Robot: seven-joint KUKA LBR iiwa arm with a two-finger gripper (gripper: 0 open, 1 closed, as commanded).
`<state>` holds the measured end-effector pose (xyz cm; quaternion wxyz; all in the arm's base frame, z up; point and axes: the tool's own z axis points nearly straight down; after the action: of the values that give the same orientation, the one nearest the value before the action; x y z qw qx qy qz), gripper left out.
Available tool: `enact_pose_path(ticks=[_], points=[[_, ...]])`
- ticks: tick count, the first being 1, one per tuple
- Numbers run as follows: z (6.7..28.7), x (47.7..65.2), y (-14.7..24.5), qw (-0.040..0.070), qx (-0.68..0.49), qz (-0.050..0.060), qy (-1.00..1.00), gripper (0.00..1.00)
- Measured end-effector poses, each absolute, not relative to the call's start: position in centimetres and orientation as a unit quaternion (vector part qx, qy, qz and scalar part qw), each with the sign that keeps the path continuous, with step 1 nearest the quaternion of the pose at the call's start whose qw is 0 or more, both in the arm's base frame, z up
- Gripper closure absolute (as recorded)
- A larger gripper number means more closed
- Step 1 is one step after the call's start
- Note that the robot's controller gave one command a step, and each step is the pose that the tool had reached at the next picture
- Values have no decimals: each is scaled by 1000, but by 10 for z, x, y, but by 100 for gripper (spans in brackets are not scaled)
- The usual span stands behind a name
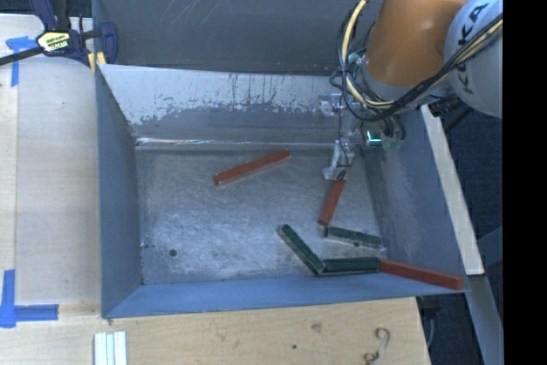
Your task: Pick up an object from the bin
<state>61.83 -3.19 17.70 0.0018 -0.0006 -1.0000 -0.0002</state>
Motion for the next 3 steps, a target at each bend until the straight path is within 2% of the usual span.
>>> enact_pose_path(ticks=[1, 2, 3], points=[[68, 583, -1, -2, 49, 0, -999, 0], [70, 545, -19, 0, 165, 0, -986, 0], [71, 513, -18, -2, 277, 0, -961, 0]])
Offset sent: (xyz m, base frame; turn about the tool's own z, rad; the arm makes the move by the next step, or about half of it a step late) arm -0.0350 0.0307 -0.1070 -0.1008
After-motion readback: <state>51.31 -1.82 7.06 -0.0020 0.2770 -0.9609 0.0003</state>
